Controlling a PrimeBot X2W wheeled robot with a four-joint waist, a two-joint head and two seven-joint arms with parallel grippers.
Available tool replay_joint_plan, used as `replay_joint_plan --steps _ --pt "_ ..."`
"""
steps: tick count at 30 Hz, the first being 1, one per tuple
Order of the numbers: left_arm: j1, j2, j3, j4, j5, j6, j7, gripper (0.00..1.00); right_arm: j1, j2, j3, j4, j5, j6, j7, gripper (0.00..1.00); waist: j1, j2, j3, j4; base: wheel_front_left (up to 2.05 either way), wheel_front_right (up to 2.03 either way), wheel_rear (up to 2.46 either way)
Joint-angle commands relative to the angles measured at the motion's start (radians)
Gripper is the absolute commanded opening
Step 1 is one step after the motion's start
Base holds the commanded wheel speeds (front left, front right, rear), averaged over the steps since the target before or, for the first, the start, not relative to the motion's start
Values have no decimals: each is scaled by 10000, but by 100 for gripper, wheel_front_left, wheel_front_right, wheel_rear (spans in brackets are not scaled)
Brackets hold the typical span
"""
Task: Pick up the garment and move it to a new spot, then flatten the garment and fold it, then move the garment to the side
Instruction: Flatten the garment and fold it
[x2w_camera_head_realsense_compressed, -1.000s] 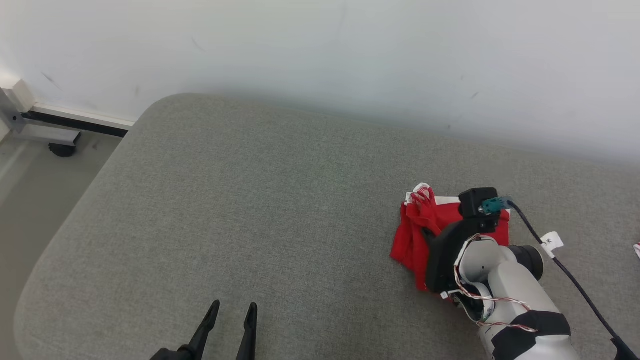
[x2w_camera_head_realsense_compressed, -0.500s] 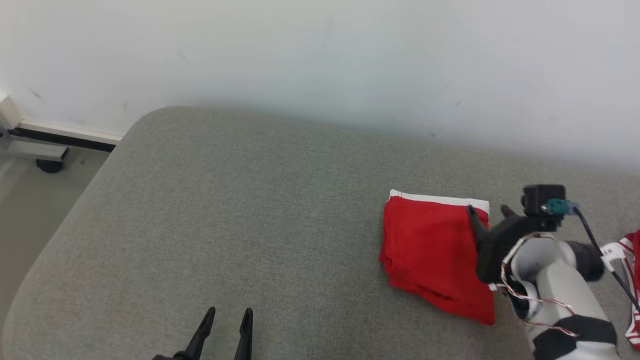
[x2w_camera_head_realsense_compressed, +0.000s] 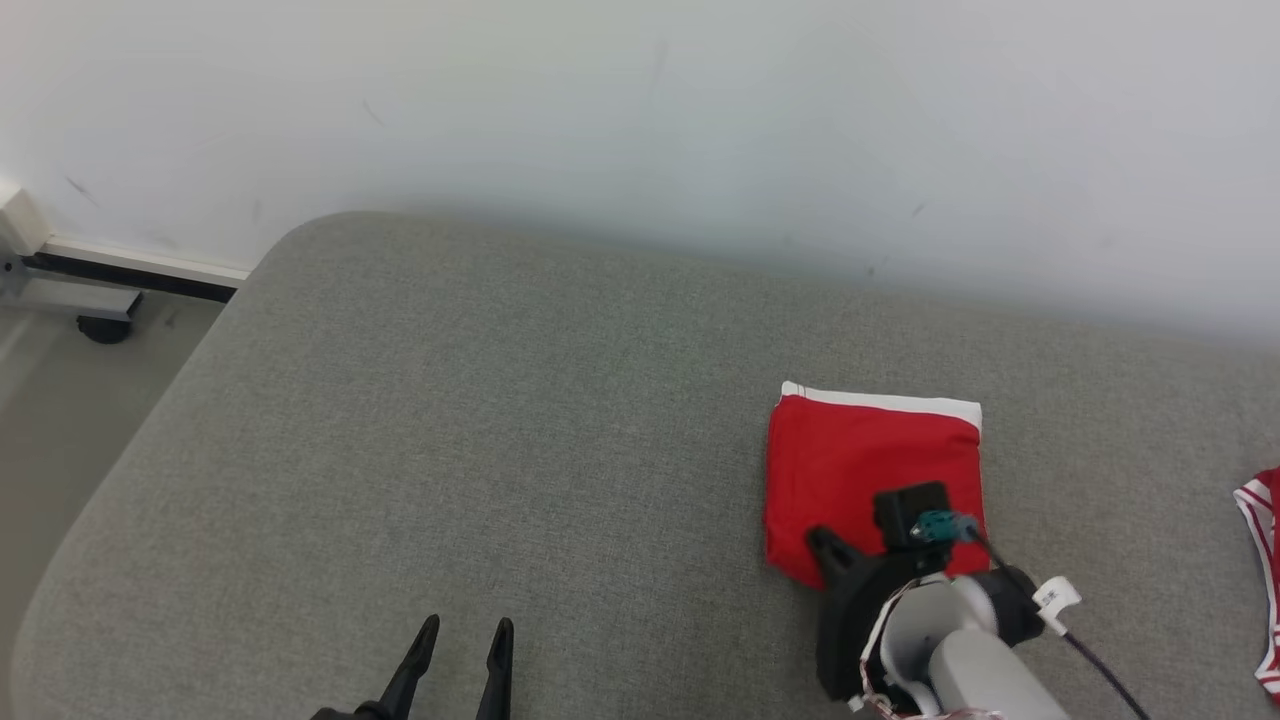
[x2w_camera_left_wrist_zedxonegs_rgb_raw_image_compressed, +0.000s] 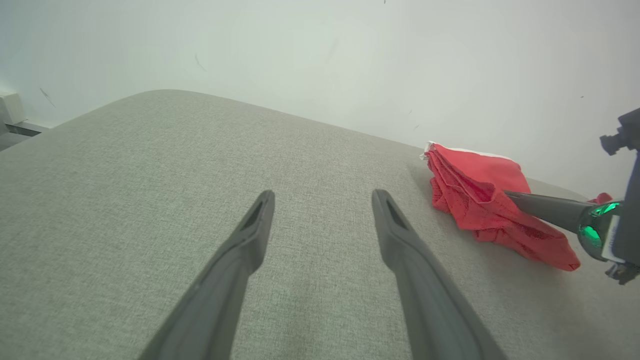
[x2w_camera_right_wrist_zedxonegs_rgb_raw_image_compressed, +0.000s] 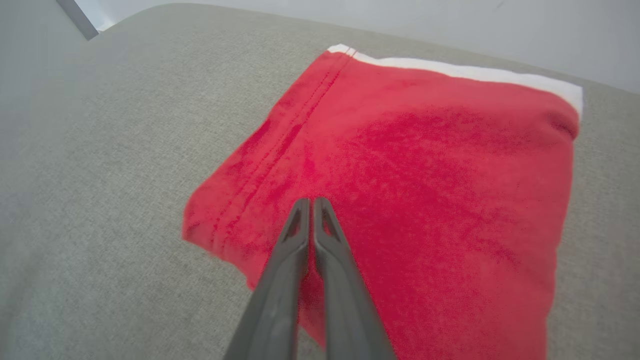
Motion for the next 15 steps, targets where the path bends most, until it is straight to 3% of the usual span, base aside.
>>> replay_joint_plan --steps 1,7,8,9,10,15 --pt "17 4 -6 67 -39 -13 -44 100 293 30 805 -5 570 5 -139 7 0 -1 -132 66 0 0 0" --pt "139 41 12 123 -95 49 -76 100 740 28 2434 -150 1443 5 -311 22 0 -1 -376 79 0 0 0" --pt "144 51 28 122 -110 62 -76 100 795 24 2538 -197 1511 5 -345 31 0 -1 -417 61 0 0 0" --pt "201 67 59 118 -140 75 -88 100 921 27 2641 -378 1720 5 -505 54 0 -1 -501 -1 0 0 0" --pt "250 78 88 116 -161 88 -94 100 997 28 2622 -505 1847 5 -629 100 0 -1 -556 -56 0 0 0" --pt "461 140 344 131 -176 298 -166 100 1576 28 2009 -1505 2070 5 -1405 100 0 -1 -798 -494 0 0 0"
